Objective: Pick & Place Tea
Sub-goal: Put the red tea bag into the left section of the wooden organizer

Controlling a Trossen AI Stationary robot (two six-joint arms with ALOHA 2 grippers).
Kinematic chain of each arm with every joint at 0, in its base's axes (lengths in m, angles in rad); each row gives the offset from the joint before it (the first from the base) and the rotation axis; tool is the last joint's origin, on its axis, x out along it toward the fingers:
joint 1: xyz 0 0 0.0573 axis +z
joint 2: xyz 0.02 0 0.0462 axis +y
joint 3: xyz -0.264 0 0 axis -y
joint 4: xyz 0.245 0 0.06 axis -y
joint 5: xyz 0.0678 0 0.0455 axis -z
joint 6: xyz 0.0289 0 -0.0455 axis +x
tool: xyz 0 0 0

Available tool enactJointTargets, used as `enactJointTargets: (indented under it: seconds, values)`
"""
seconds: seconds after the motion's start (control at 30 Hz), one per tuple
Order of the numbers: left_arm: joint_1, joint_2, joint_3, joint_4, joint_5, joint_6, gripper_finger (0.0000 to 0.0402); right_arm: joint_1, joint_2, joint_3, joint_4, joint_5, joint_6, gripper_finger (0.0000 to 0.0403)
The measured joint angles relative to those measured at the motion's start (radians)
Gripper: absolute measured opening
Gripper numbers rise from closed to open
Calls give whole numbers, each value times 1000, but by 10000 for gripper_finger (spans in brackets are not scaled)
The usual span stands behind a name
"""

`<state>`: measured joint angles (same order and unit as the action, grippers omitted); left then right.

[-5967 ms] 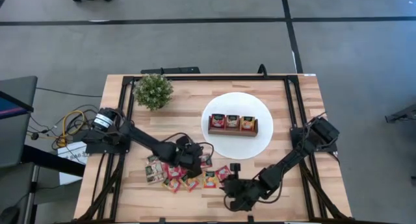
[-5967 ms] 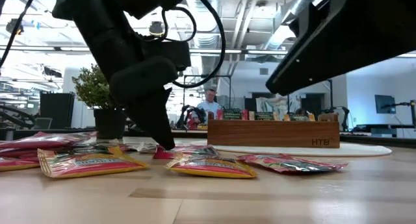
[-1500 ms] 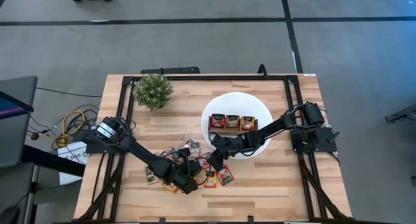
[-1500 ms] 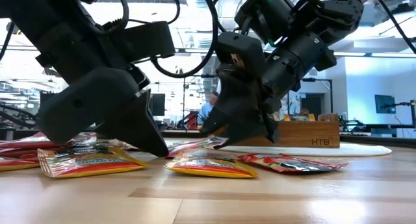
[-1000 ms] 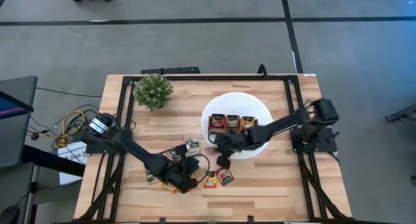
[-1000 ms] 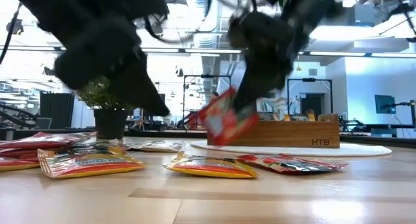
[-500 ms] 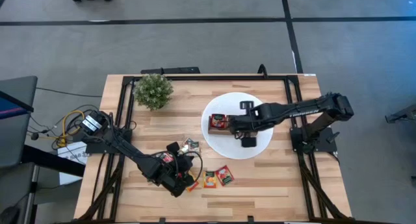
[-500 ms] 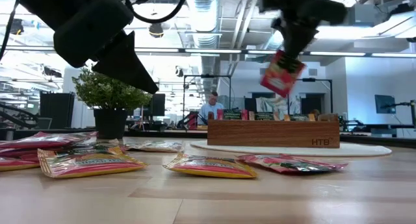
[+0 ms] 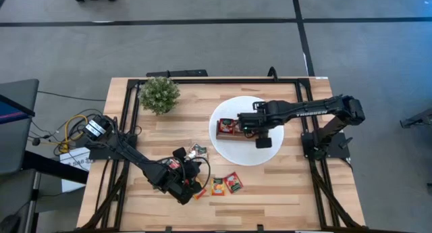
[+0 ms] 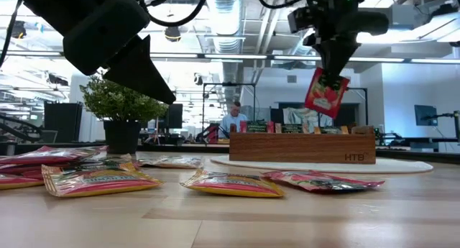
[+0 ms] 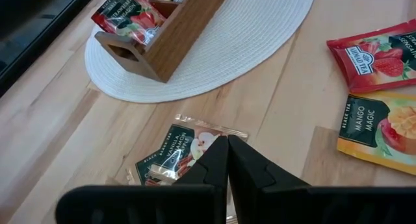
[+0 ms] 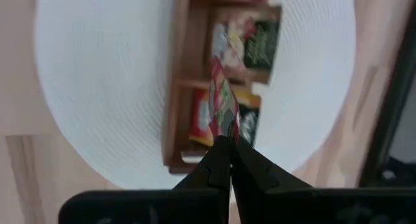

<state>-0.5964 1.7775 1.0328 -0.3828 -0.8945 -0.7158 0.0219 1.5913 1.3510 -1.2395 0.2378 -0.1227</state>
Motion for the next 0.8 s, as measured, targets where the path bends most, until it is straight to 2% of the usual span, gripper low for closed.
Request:
enactJointTargets:
  seconds: [0.17, 0.47, 0.67, 0.8]
  values:
    - [0, 0, 0, 0, 0, 0, 0, -1, 3, 0, 115, -6, -18, 0]
    - [4, 0, 1, 16, -4, 5, 0, -14, 79, 1, 304, -7, -75, 0]
    - [8, 1, 1, 26, -1, 6, 0, -29, 138, 50, 452, -19, -87, 0]
    - [8, 2, 2, 32, 1, 9, 0, -55, 226, 89, 413, -29, -88, 0]
